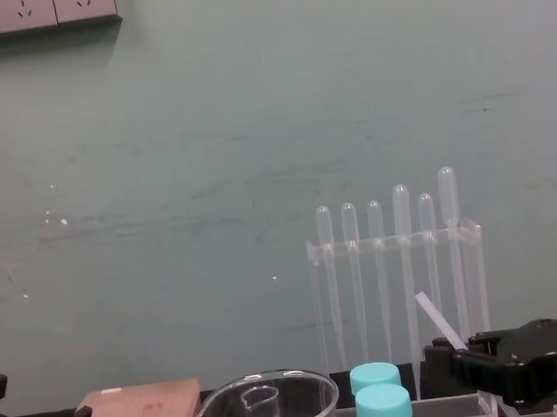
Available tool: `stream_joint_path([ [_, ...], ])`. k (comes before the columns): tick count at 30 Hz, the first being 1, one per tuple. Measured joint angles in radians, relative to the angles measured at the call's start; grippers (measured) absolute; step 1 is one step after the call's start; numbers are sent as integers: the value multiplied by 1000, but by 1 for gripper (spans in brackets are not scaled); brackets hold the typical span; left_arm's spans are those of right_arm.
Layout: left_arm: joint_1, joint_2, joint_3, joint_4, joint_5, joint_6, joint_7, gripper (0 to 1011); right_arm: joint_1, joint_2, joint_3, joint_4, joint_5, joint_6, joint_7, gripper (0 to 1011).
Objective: Pick up the stirring rod with one hand, then place it down.
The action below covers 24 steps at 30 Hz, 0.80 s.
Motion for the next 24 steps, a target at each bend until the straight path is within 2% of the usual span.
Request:
stream_joint_path([
  [4, 0, 0, 0, 0, 0, 0, 0, 1000, 0, 0, 0, 0, 0, 0, 0, 70],
  [11, 0, 0, 0, 0, 0, 0, 0, 1000, 0, 0, 0, 0, 0, 0, 0, 66],
  [16, 0, 0, 0, 0, 0, 0, 0, 1000, -14, -4, 19, -17, -12, -7, -18, 67],
  [24, 0, 0, 0, 0, 0, 0, 0, 1000, -14, -15, 46, -47, -77, -68, -59, 67],
])
